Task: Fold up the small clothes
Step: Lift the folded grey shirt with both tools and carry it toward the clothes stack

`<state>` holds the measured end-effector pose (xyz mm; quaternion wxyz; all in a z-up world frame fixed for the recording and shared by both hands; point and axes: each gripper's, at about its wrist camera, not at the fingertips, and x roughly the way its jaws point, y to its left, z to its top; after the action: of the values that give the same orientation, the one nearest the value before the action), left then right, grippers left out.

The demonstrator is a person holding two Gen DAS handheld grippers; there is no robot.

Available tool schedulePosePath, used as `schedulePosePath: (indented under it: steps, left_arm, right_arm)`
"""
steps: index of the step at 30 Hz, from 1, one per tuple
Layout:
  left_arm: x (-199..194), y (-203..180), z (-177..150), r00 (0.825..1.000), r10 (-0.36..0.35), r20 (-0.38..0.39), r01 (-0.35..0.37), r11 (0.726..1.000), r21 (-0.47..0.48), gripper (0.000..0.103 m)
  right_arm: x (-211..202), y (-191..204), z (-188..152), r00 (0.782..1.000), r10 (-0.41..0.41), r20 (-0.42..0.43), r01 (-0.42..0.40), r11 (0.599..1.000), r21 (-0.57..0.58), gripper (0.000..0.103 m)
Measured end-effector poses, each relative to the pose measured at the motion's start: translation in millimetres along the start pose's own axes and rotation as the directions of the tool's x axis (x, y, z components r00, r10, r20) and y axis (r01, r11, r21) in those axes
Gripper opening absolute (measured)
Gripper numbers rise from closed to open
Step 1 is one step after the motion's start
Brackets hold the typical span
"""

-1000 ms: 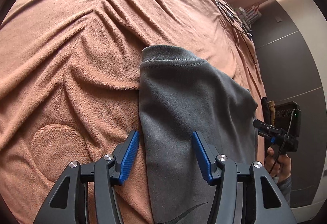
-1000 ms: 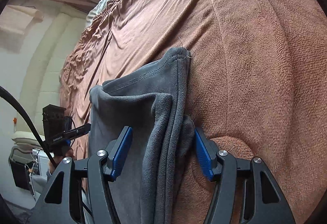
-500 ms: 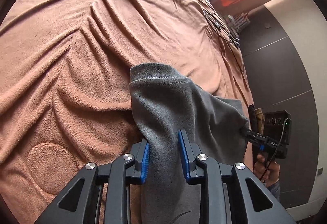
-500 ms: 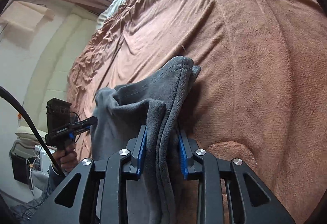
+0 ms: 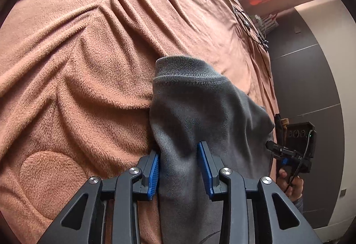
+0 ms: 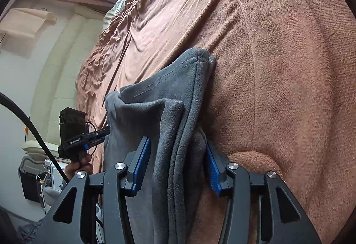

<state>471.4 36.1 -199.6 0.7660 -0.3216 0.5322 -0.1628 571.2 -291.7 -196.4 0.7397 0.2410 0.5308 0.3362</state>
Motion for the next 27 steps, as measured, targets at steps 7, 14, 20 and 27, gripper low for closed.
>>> schedulePosePath:
  steps: [7, 14, 20, 27]
  left_arm:
    - [6.8, -2.3, 12.3, 0.999, -0.017, 0.032, 0.017, 1.0, -0.002, 0.031]
    - [-4.5, -16.6, 9.7, 0.996, 0.04, 0.083, -0.044, 0.997, 0.057, 0.013]
    - [-21.6, -31.6, 5.6, 0.991, 0.037, 0.125, -0.049, 0.995, 0.092, 0.011]
    - [-44.7, -52.0, -2.7, 0.986, 0.022, 0.165, -0.044, 0.991, 0.13, 0.011]
  right_arm:
    - [10.5, 1.3, 4.1, 0.999, -0.037, 0.007, 0.037, 0.999, -0.021, 0.024]
    - [-6.7, 33.2, -11.6, 0.993, -0.093, 0.071, 0.101, 0.989, -0.105, 0.014]
    - [-18.6, 64.5, -23.8, 0.985, -0.131, 0.108, 0.148, 0.975, -0.164, 0.014]
    - [-33.3, 91.7, -44.2, 0.973, -0.168, 0.158, 0.198, 0.959, -0.201, 0.014]
